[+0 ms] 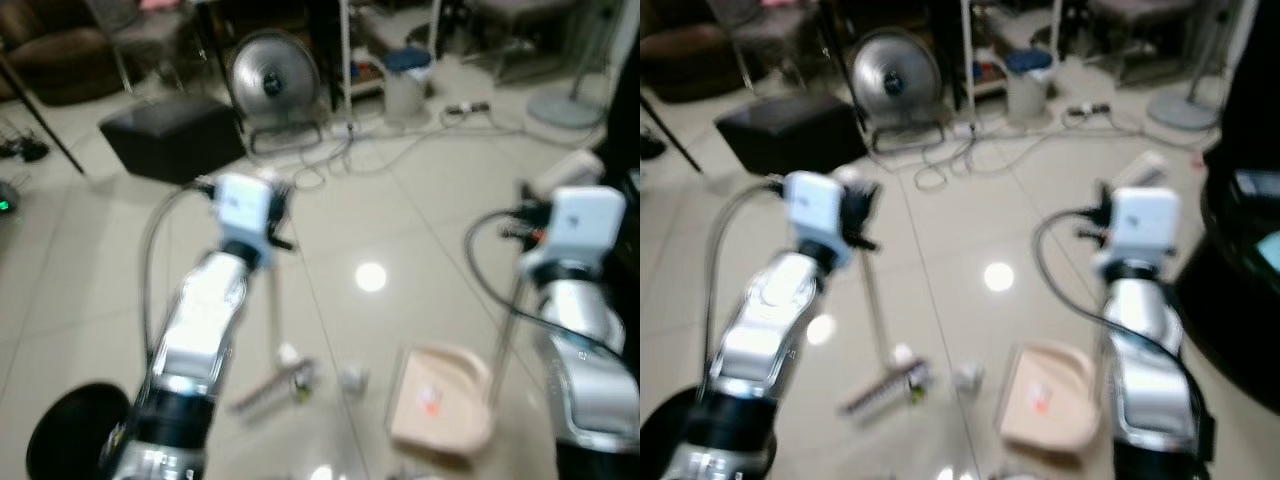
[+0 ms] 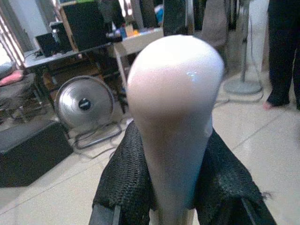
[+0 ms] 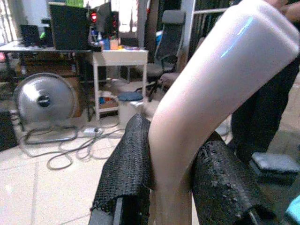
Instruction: Sweep floor
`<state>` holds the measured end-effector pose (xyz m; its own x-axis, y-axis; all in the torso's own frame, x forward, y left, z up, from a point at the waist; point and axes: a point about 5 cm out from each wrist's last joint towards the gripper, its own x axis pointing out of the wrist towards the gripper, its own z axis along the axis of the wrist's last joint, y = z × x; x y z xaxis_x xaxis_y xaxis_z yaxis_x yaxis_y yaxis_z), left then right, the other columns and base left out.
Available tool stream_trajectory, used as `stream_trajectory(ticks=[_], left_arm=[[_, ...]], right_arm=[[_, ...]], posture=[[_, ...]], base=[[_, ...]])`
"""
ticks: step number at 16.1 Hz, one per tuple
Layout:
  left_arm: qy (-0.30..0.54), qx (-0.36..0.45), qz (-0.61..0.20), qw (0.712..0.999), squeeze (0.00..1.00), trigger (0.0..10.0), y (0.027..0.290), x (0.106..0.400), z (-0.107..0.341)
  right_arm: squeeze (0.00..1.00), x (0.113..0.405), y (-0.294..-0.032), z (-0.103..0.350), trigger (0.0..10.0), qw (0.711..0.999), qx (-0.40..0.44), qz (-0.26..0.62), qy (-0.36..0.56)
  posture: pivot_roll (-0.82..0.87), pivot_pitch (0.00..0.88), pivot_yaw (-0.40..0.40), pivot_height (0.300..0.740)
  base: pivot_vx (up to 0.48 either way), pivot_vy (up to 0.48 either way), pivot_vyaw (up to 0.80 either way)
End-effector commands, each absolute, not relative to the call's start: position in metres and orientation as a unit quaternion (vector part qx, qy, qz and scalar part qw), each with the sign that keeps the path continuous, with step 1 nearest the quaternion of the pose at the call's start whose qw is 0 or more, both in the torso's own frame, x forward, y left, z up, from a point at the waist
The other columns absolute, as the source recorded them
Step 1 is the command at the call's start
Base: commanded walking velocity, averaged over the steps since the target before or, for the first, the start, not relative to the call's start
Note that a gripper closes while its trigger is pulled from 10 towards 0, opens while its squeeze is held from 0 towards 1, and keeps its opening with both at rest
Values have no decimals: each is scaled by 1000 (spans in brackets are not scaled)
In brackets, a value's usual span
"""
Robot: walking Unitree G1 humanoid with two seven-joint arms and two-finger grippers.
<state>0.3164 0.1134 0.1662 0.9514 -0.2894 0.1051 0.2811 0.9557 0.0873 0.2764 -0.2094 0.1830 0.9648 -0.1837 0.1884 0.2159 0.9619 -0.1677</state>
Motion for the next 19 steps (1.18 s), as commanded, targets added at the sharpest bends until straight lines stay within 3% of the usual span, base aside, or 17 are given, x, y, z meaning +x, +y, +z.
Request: stream_trajectory(ticks=[1,9,14,19], left_arm=[[-75,48,-121,989,0,10000,125,321,171],[-59,51,-80,994,0,10000,131,328,163],[-90,-6,34,995,0,10000,155,335,168],[-117,-16,61,991,0,10000,161,343,172]], right_arm=[[0,279,-200,192,10000,986,-91,-87,-111],[0,285,-207,190,10000,982,-110,-98,-119],[0,295,-209,176,10000,982,-105,-76,-135],[0,308,-217,164,10000,973,-151,-55,-167]], posture=[[-69,82,83,740],[-36,116,96,740],[44,185,127,740],[145,309,189,740]], base=[[375,0,0],[364,0,0],[0,0,0],[0,0,0]])
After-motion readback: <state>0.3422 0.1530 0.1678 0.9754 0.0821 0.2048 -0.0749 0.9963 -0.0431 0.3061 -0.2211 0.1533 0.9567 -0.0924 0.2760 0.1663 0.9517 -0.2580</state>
